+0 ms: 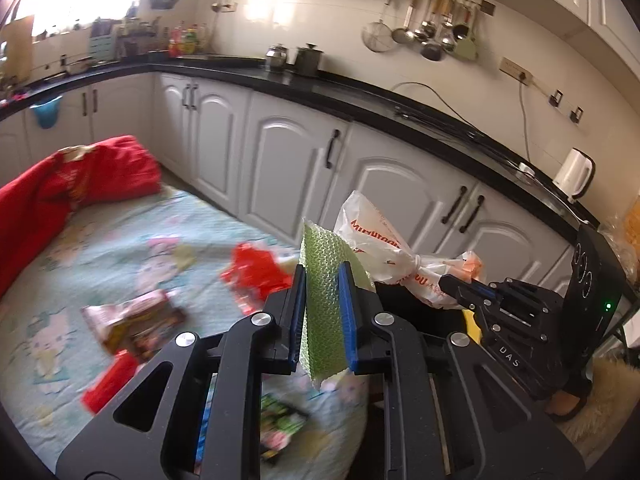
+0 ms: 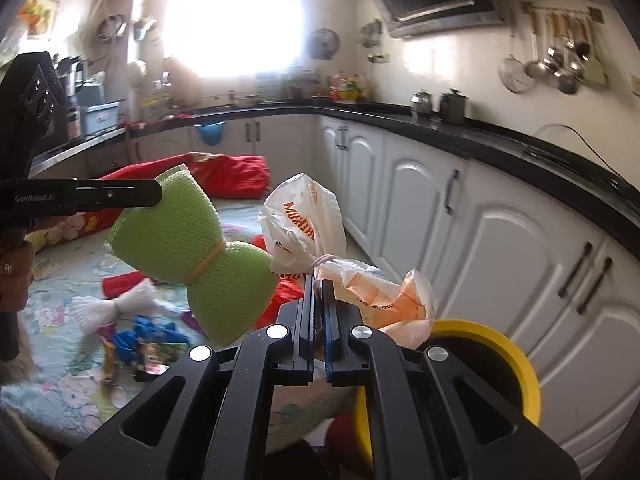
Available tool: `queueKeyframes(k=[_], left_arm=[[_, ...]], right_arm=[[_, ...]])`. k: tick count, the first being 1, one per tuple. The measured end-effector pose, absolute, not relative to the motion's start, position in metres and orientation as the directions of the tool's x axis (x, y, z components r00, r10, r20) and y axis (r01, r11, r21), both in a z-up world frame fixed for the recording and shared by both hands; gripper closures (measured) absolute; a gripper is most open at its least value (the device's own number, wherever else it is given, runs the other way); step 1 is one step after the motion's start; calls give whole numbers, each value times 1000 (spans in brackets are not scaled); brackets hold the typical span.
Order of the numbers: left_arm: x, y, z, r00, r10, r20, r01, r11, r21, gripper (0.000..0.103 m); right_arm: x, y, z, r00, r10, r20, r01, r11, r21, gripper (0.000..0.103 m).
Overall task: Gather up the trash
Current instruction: 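Carry the sponge and white bag over the yellow bin with both tools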
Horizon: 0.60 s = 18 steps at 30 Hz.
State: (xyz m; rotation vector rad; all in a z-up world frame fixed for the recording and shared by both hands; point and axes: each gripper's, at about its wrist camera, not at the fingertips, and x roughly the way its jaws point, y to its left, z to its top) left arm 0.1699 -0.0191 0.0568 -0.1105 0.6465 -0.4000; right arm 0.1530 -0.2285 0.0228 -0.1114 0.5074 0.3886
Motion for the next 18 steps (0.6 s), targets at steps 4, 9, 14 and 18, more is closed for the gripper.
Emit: queueKeyframes(k=[4, 9, 14, 18], left_arm=[[182, -53, 54, 711, -416, -568, 366, 907, -206, 92], [197, -88, 41, 681, -436, -588, 407, 893, -191, 92], [208, -119, 28, 656, -445, -610, 440, 882, -171, 92], [218, -143, 15, 628, -457, -630, 461, 870, -172, 92]], right_arm=[[159, -262, 21, 822, 274, -500, -321, 947, -9, 99], [161, -298, 13, 832, 214, -512, -249, 968, 0, 99], [163, -330, 1, 836, 156, -526, -175, 984, 15, 100], [165, -349, -10, 832, 119, -541, -126, 992, 23, 100]])
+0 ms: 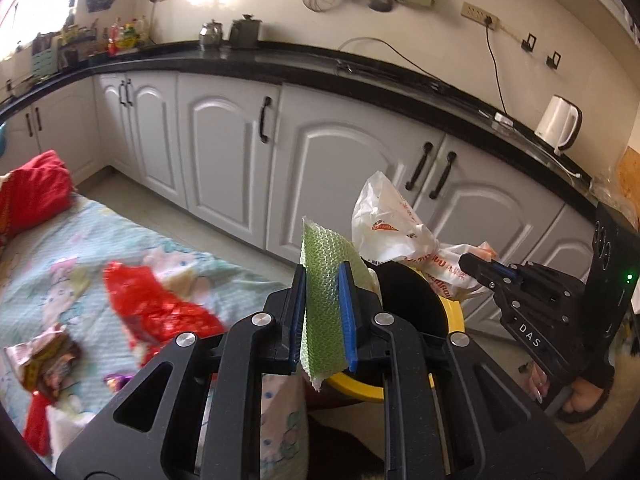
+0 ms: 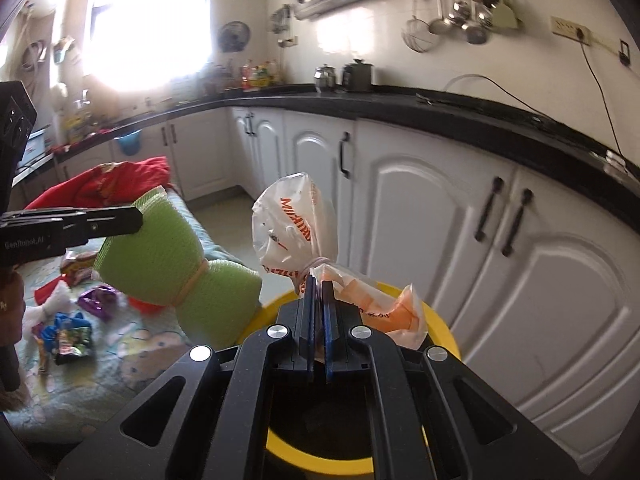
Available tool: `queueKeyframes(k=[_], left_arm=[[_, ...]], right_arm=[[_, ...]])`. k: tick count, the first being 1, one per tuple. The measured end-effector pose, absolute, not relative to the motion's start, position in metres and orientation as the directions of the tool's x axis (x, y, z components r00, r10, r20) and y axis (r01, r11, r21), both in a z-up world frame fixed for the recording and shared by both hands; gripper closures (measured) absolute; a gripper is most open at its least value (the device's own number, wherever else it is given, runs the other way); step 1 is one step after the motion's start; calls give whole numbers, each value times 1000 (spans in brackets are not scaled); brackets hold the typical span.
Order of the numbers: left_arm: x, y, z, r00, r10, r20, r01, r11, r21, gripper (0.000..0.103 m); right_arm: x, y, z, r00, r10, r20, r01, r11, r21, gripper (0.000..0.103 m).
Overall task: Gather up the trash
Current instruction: 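Carry the sponge and white bag over the yellow bin with both tools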
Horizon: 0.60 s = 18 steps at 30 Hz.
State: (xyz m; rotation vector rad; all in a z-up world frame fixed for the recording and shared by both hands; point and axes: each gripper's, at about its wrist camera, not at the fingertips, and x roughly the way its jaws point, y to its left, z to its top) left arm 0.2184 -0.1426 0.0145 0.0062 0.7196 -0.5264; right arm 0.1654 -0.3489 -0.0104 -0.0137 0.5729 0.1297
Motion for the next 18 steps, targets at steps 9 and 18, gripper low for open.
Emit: queueKeyframes(k=[9, 18], left_arm=[[236, -183, -26, 572, -452, -685, 487, 859, -159, 92], [247, -199, -60, 513, -454, -728, 493, 851, -184, 91]], right_arm=[[172, -384, -43, 793, 70, -606, -44, 997, 58, 100], [181, -405, -78, 732, 71, -677, 8, 994, 112, 99]])
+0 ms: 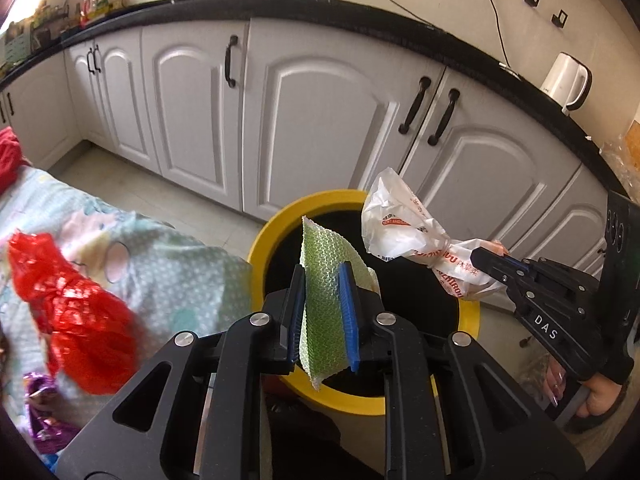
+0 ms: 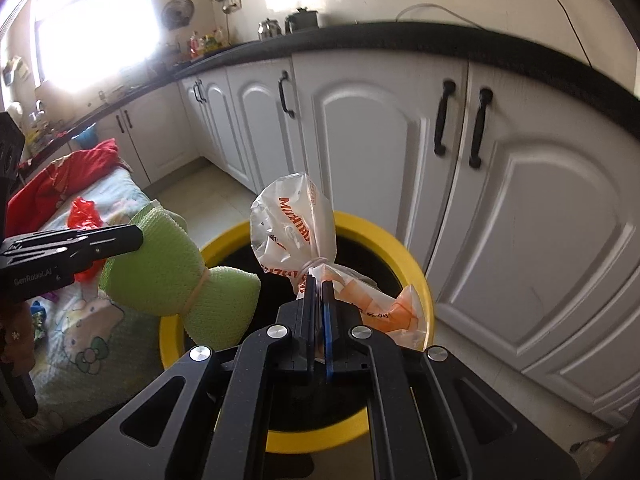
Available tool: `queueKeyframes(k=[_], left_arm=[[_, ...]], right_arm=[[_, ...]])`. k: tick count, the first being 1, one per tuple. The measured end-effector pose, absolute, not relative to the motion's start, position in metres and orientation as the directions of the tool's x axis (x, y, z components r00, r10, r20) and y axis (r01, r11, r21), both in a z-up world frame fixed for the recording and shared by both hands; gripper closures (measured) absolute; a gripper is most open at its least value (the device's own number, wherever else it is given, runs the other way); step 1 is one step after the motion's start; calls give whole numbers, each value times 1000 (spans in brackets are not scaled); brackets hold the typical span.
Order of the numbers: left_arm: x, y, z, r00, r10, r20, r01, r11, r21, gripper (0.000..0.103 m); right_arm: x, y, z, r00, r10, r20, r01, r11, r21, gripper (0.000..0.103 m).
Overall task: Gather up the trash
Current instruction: 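Carry the sponge and white bag over the yellow bin with both tools, then open both tools to drop the sponge and bag into the bin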
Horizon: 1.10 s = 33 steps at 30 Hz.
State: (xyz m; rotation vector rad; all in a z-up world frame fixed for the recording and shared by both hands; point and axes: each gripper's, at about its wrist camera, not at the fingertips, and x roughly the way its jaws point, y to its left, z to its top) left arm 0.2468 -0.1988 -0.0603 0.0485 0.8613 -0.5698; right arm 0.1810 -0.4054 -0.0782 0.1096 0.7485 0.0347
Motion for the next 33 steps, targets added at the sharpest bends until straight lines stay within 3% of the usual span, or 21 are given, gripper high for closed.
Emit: queueKeyframes(k=[9, 11, 12, 15, 27, 30, 33], left_arm=[[256, -202, -82, 468, -447, -763, 483, 852, -203, 90], [256, -202, -83, 464, -444, -767, 480, 853, -204, 83], [256, -202, -83, 464, -444, -766, 478, 854, -205, 74], [254, -198, -81, 466, -447, -763, 471, 856, -214, 68], [243, -172, -60, 542, -423, -726, 415, 886, -207, 19], [238, -163, -52, 577, -413, -704, 401, 895, -196, 15], [234, -155, -43, 611, -404, -681, 389, 902, -186, 11]], right_arm=[[188, -408, -98, 688, 90, -720, 30, 988, 153, 96], [188, -409, -99, 686, 89, -722, 33, 988, 152, 93], [188, -409, -99, 685, 89, -723, 34, 988, 153, 89], [187, -410, -99, 685, 82, -724, 41, 988, 151, 82], [176, -400, -79, 733, 46, -679, 45, 992, 116, 54], [169, -392, -68, 773, 39, -633, 38, 994, 107, 42], [163, -379, -54, 809, 42, -586, 14, 996, 90, 37]])
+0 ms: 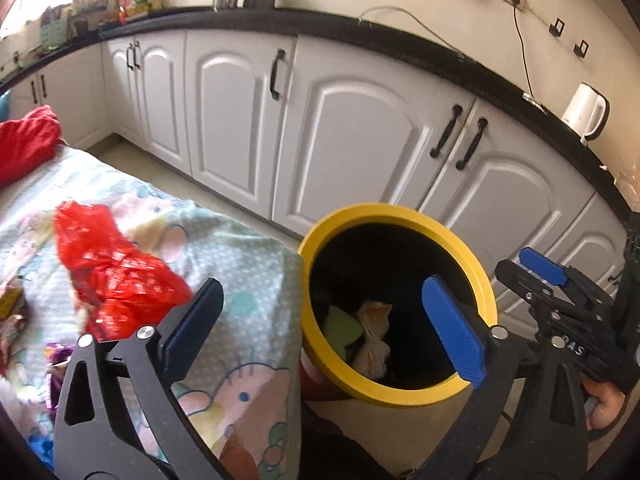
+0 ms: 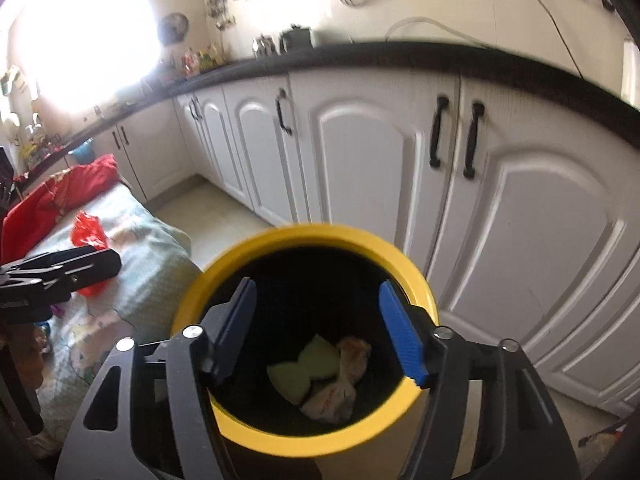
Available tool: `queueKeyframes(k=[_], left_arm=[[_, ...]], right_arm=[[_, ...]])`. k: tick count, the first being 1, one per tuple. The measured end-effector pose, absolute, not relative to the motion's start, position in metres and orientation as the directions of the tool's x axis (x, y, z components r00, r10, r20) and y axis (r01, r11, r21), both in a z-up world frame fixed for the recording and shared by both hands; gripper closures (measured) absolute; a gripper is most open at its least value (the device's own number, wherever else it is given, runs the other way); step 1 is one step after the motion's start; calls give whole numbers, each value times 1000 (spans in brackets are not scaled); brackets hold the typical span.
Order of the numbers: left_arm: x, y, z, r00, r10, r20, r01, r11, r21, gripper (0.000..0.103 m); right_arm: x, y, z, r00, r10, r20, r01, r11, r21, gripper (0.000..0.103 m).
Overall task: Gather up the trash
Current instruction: 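Open both tools to drop the sponge and bag into the bin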
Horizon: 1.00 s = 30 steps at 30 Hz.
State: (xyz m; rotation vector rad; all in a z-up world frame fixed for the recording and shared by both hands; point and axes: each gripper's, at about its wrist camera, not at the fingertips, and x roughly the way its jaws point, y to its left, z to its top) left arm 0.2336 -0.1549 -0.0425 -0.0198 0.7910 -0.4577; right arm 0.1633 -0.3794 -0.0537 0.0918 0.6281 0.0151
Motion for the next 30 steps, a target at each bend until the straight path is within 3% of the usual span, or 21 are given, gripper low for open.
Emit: queueKeyframes(k=[13, 30], left_arm=[[212, -104, -8, 721, -327, -611, 304, 941, -145, 11], [180, -31, 21, 824, -202, -529, 189, 979, -79, 11]], right_arm=[[146, -332, -14, 874, 83, -478, -77, 997, 32, 28], [131, -249, 0, 856, 232, -463, -248, 968, 26, 26]])
